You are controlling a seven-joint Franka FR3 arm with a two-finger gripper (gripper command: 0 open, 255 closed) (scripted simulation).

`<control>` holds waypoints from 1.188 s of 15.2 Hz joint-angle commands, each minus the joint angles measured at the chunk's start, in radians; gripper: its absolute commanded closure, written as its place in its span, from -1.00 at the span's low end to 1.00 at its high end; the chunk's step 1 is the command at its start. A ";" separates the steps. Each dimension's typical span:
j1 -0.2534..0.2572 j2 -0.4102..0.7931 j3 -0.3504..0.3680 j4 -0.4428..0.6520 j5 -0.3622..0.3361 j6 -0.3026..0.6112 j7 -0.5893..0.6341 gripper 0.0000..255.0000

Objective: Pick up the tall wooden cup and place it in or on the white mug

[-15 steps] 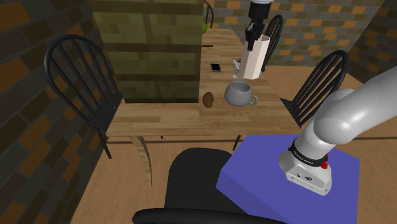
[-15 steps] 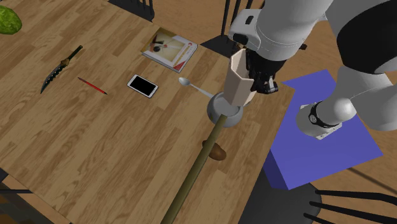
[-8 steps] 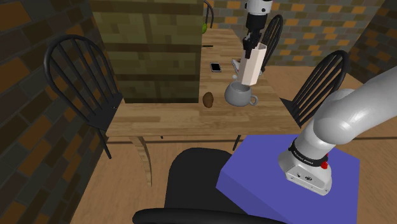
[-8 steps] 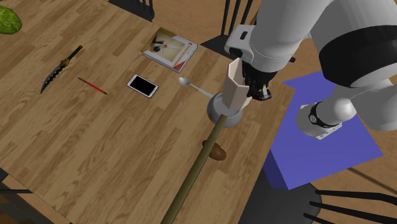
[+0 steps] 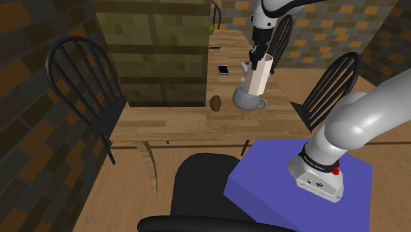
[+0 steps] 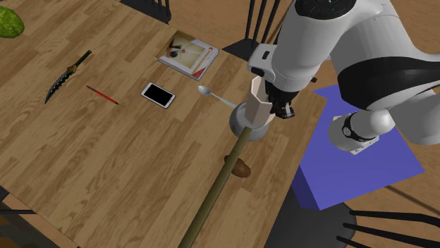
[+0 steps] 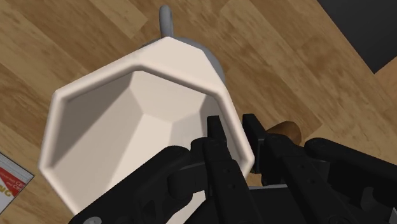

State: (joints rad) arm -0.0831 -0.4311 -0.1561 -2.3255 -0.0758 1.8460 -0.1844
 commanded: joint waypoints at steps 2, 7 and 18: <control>0.000 0.005 -0.001 -0.007 0.000 0.011 0.000 1.00; -0.001 0.005 0.000 -0.007 0.000 0.011 0.000 1.00; 0.002 0.003 0.006 0.119 0.005 -0.116 -0.001 -1.00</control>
State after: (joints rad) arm -0.0816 -0.4268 -0.1513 -2.2224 -0.0715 1.7480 -0.1862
